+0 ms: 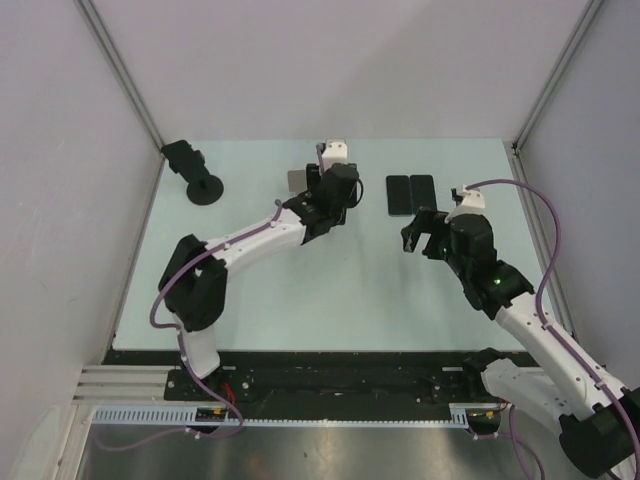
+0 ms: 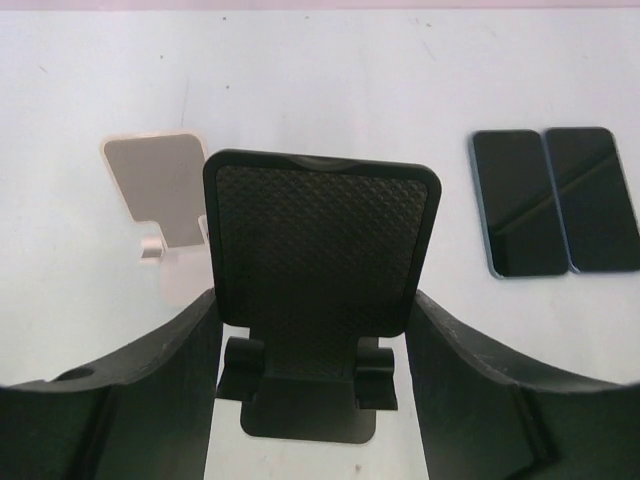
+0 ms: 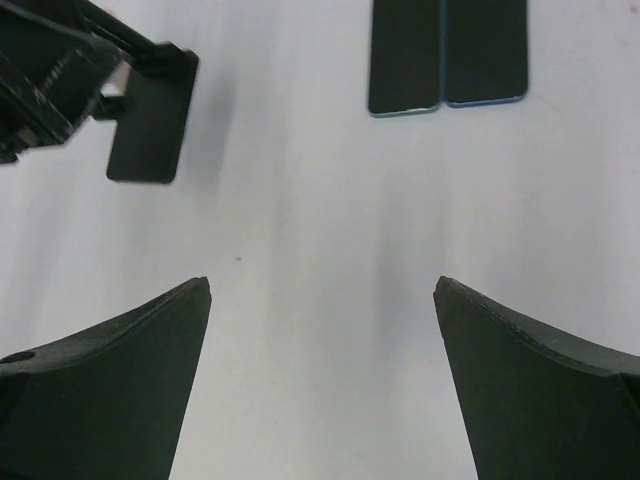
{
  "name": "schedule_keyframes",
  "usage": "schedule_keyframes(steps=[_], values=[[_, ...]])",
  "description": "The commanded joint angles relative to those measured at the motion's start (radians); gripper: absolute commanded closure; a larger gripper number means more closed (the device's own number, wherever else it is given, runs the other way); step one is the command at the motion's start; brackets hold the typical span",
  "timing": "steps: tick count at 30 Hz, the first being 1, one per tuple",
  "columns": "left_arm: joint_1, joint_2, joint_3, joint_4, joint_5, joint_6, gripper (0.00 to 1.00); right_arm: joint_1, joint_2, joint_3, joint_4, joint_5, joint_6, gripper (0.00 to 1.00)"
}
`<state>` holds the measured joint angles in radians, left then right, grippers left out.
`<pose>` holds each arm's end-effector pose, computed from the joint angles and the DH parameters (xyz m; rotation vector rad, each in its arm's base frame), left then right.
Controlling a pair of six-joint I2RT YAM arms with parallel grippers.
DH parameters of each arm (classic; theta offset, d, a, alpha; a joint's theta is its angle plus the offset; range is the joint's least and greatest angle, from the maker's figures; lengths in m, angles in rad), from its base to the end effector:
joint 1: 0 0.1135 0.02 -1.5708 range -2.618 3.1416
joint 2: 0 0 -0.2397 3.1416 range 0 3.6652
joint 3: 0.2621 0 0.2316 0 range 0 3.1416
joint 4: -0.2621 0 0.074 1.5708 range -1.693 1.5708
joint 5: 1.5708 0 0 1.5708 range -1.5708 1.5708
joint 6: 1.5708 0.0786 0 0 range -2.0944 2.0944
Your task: Remove the phone from the phone stand
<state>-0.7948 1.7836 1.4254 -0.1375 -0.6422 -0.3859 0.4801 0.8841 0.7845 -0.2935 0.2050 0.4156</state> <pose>0.3289 -0.2679 0.2604 0.0171 1.9630 -0.1069 0.2167 0.0948 0.2785 0.0718 1.9740 0.3872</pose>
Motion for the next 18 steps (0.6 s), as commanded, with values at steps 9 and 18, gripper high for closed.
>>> schedule_keyframes(steps=[9, 18], values=[[0.106, 0.319, 0.323, 0.038, -0.073, -0.067, 1.00, -0.104, 0.032, 0.039, -0.039, -0.058, -0.070, 0.00], [0.138, 0.448, 0.411, 0.033, -0.077, -0.088, 0.99, -0.192, 0.104, 0.039, 0.005, -0.196, -0.103, 0.00]])
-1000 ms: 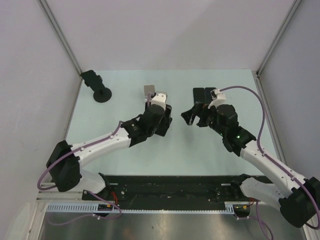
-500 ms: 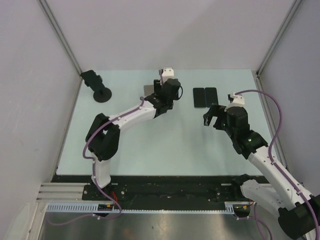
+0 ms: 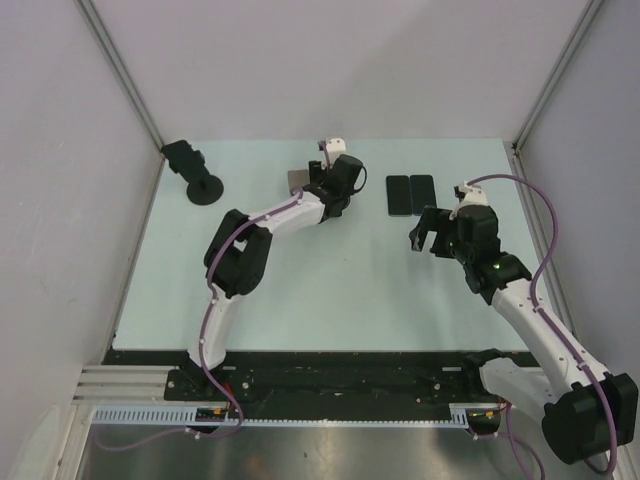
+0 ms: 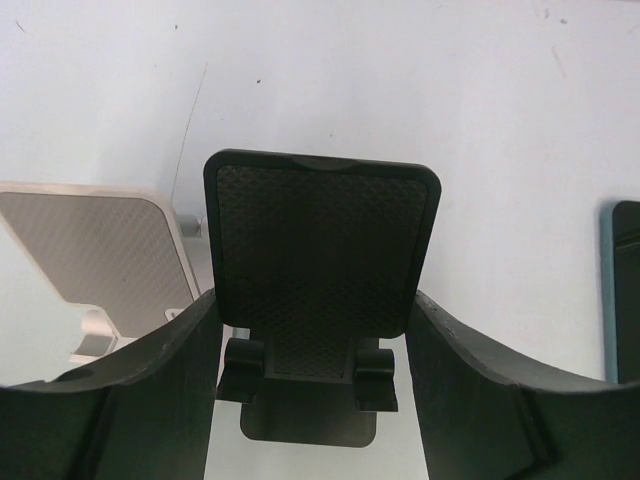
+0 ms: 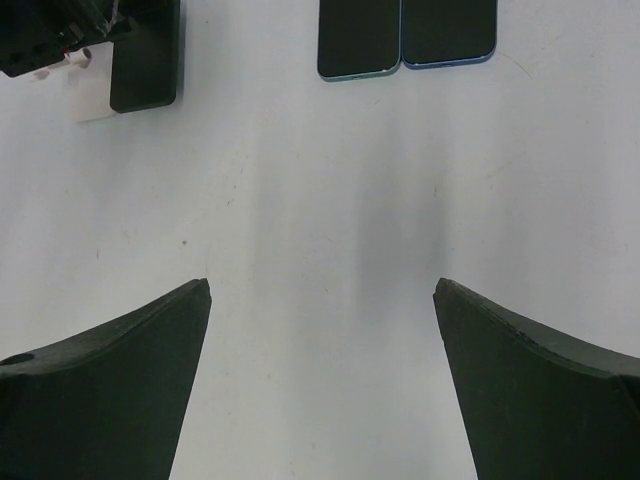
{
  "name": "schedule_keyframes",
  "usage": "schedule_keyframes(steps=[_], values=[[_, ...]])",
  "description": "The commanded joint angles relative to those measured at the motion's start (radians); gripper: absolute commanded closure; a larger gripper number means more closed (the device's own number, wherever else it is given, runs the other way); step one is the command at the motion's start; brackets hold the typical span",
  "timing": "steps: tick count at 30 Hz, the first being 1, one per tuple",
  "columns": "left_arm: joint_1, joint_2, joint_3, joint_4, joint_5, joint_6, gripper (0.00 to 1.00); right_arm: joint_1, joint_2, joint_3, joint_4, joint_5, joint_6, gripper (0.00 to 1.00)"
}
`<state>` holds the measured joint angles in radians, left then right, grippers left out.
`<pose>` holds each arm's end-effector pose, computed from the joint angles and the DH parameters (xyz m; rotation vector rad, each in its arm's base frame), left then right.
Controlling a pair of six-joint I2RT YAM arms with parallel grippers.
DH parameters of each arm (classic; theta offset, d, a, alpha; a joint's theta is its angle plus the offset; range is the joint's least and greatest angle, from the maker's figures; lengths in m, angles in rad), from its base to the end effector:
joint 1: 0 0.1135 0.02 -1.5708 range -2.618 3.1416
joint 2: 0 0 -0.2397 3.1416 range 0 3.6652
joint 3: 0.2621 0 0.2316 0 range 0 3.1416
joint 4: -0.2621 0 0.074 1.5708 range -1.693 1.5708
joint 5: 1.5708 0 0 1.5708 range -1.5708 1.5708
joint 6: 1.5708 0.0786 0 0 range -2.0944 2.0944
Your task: Remove the phone from the phone stand
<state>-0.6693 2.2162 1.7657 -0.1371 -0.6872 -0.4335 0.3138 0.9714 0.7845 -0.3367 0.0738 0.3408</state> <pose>0.4261 -0.2735 0.1869 -0.1436 2.0089 0.0480 0.2374 0.0709 0.2526 0.0734 2.1074 0.3176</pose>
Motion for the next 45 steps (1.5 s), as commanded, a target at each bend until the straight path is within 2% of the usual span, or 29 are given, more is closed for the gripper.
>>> schedule_keyframes(steps=[1, 6, 9, 12, 18, 21, 24, 30, 33, 39, 45], values=[[0.014, 0.022, 0.069, 0.034, -0.025, -0.043, 1.00, -0.031, 0.021, 0.039, 0.050, -0.065, -0.028, 0.00], [0.013, 0.022, 0.028, 0.034, -0.032, -0.073, 0.98, -0.053, 0.041, 0.039, 0.054, -0.115, -0.031, 0.00], [0.014, 0.026, 0.015, 0.033, -0.038, -0.077, 0.91, -0.061, 0.047, 0.039, 0.059, -0.131, -0.032, 0.00], [0.014, 0.030, 0.018, 0.034, -0.038, -0.074, 0.81, -0.062, 0.049, 0.039, 0.059, -0.143, -0.029, 0.00], [0.014, 0.011, -0.003, 0.036, -0.028, -0.071, 0.44, -0.064, 0.039, 0.039, 0.053, -0.152, -0.028, 0.00], [0.013, -0.006, -0.014, 0.036, 0.000, -0.063, 0.36, -0.064, 0.032, 0.039, 0.050, -0.157, -0.029, 0.00], [0.011, -0.045, -0.029, 0.036, 0.032, -0.065, 0.23, -0.064, 0.026, 0.039, 0.045, -0.164, -0.031, 0.00], [0.004, -0.131, -0.046, 0.034, 0.060, -0.071, 0.06, -0.065, 0.015, 0.039, 0.041, -0.183, -0.026, 0.00], [0.000, -0.185, -0.058, 0.033, 0.092, -0.079, 0.00, -0.065, 0.007, 0.039, 0.034, -0.184, -0.028, 0.00], [0.004, -0.353, -0.119, 0.036, 0.140, -0.042, 0.00, -0.067, -0.017, 0.041, 0.024, -0.178, -0.039, 0.00], [0.082, -0.529, -0.256, 0.034, 0.218, 0.047, 0.00, -0.065, -0.037, 0.039, 0.002, -0.174, -0.071, 0.00]])
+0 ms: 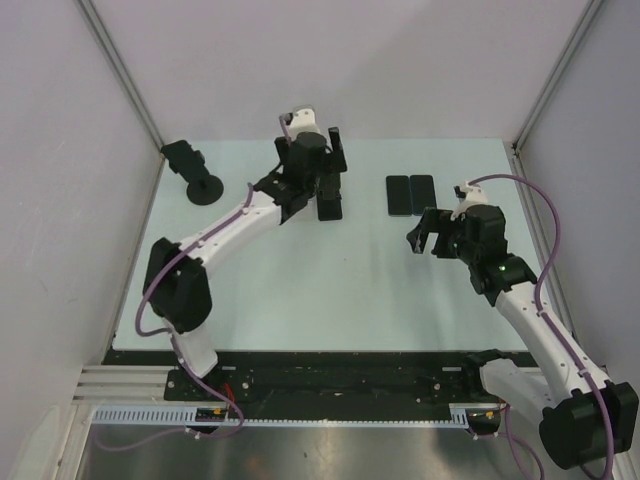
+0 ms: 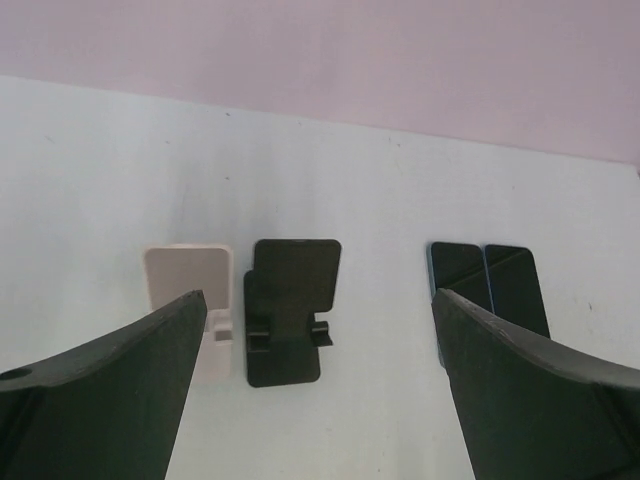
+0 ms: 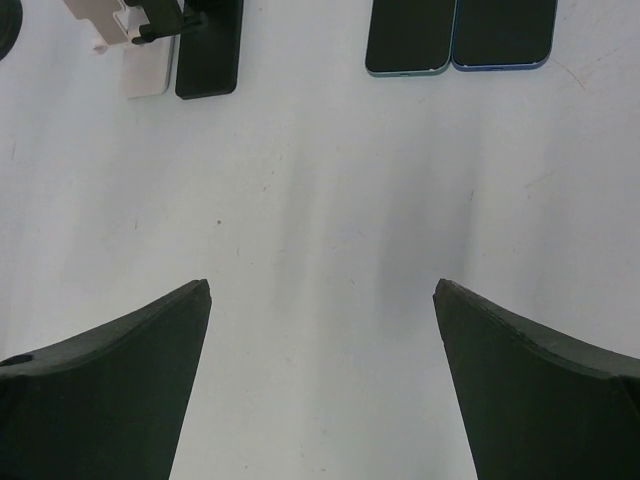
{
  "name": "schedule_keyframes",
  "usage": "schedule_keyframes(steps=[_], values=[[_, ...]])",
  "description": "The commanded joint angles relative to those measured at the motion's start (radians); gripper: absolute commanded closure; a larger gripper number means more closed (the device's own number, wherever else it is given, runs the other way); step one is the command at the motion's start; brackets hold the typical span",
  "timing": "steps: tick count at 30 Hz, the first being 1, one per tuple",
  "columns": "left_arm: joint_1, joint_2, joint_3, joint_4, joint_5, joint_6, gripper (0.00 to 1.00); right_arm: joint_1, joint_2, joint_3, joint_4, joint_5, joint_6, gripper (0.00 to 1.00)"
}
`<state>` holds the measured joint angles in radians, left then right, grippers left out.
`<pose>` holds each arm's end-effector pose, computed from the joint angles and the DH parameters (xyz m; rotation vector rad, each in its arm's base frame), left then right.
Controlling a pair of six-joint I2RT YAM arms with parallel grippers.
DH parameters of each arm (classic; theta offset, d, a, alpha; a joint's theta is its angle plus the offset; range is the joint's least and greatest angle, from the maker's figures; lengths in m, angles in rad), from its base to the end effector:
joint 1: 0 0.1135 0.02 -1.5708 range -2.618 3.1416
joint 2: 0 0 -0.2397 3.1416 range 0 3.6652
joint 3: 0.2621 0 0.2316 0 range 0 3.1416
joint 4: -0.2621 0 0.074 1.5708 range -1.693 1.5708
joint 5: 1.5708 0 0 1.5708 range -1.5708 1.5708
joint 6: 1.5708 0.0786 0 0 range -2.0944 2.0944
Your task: Remove the phone from the phone stand
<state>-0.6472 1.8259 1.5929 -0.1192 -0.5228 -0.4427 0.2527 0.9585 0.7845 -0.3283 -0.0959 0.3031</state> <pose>0.3790 -0.2372 0.3032 -0.1547 1.8753 -0.2460 0.2367 0.0689 0.2567 -0.0067 2.1002 0.4376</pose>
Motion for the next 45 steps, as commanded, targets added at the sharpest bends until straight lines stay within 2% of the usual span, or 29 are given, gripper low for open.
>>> schedule_keyframes(steps=[1, 6, 11, 17, 19, 25, 31, 36, 45], values=[[0.075, -0.195, -0.103, 0.018, 0.056, 0.062, 0.00, -0.003, -0.026, 0.039, -0.008, -0.005, -0.036, 0.00], [0.222, -0.338, -0.236, 0.016, 0.110, 0.139, 0.00, 0.000, -0.024, 0.039, 0.001, -0.013, -0.053, 0.00], [0.424, -0.442, -0.323, 0.018, 0.202, 0.217, 0.00, 0.006, -0.021, 0.039, 0.012, -0.034, -0.065, 0.00], [0.678, -0.438, -0.355, 0.036, 0.383, 0.236, 0.00, 0.016, -0.014, 0.039, 0.018, -0.045, -0.084, 0.00], [0.731, -0.412, -0.349, 0.050, 0.389, 0.268, 0.00, 0.019, -0.017, 0.039, 0.018, -0.047, -0.087, 0.00], [0.822, -0.309, -0.272, 0.072, 0.440, 0.352, 0.00, 0.017, -0.018, 0.039, 0.011, -0.042, -0.102, 0.00], [0.845, -0.203, -0.168, 0.076, 0.466, 0.407, 0.00, 0.016, -0.015, 0.038, 0.017, -0.036, -0.105, 0.00], [0.848, -0.122, -0.103, 0.078, 0.463, 0.389, 0.00, 0.014, 0.003, 0.038, 0.028, -0.039, -0.099, 0.00], [0.851, -0.040, -0.042, 0.113, 0.561, 0.340, 0.00, 0.010, 0.036, 0.038, 0.066, -0.047, -0.087, 0.00]])
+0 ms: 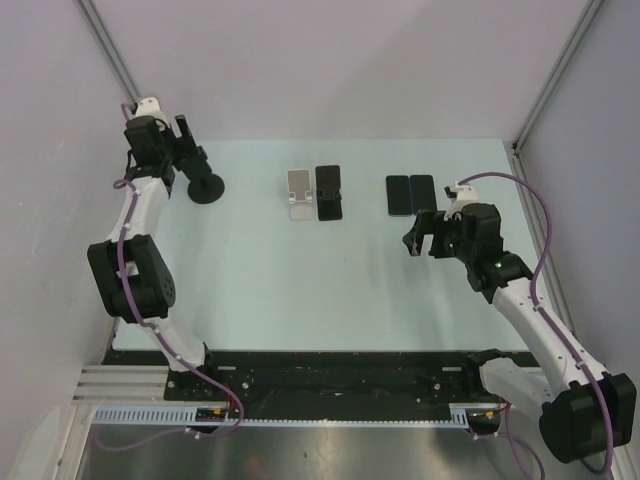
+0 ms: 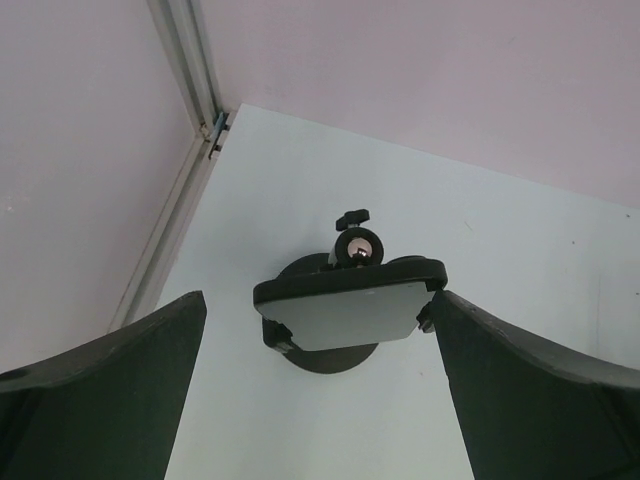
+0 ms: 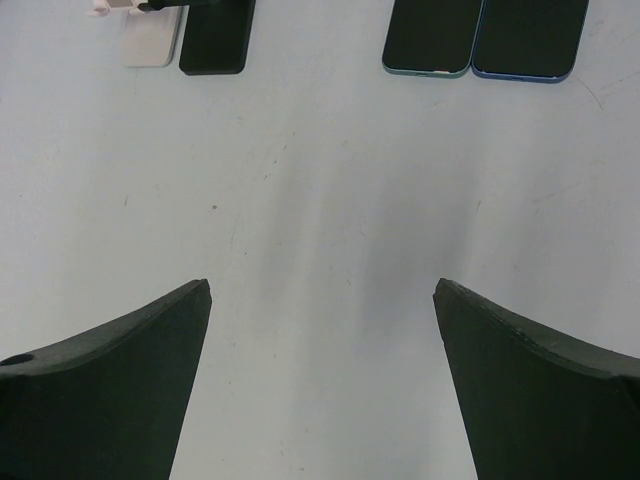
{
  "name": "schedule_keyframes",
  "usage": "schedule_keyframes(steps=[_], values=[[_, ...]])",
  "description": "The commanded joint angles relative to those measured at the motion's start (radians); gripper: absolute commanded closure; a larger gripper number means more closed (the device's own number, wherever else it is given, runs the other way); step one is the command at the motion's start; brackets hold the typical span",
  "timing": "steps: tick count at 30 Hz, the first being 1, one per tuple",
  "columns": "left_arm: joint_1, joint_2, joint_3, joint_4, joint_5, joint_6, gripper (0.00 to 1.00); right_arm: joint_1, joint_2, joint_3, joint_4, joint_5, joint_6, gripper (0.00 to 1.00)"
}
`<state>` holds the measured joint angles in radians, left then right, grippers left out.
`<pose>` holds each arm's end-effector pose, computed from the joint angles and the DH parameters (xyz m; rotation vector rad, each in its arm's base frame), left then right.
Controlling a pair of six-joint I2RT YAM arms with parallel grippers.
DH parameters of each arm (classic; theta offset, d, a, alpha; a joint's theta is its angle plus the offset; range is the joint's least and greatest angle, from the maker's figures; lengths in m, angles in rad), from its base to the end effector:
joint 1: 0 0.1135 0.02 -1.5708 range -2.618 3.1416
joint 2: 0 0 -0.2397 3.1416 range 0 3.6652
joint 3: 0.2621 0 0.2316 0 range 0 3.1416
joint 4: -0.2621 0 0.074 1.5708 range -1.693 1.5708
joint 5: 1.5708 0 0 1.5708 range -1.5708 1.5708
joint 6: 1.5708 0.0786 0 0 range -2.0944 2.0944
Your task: Remove the phone from the phone stand
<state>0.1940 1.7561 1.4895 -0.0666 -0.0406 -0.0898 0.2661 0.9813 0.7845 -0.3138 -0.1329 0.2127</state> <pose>0.4310 0.0879 0.2982 -0.2967 1.8820 0.1093 0.2388 0.0759 0.2536 -0.1381 2.1005 0.4283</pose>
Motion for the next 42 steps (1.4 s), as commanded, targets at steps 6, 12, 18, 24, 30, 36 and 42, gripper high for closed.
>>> schedule_keyframes(steps=[6, 12, 18, 24, 30, 36, 42], values=[[0.008, 0.051, 0.057, 0.120, 0.149, -0.057, 0.00, -0.007, 0.030, 0.038, 0.071, -0.016, 0.011, 0.00], [0.007, 0.069, 0.041, 0.183, 0.206, -0.143, 0.00, -0.010, 0.046, 0.038, 0.082, -0.019, 0.011, 0.00], [0.002, 0.080, 0.026, 0.197, 0.137, -0.223, 0.00, -0.013, 0.060, 0.038, 0.096, -0.024, 0.013, 0.00], [-0.034, 0.097, 0.006, 0.197, -0.056, -0.202, 0.00, -0.016, 0.074, 0.038, 0.108, -0.033, 0.017, 0.00], [-0.074, 0.123, 0.017, 0.197, -0.151, -0.163, 0.00, -0.018, 0.079, 0.039, 0.113, -0.040, 0.019, 0.00], [-0.082, 0.112, 0.006, 0.197, -0.170, -0.169, 0.20, -0.019, 0.071, 0.039, 0.110, -0.043, 0.022, 0.00], [-0.094, 0.027, -0.021, 0.197, -0.102, -0.119, 0.54, -0.019, 0.059, 0.038, 0.111, -0.047, 0.022, 0.01]])
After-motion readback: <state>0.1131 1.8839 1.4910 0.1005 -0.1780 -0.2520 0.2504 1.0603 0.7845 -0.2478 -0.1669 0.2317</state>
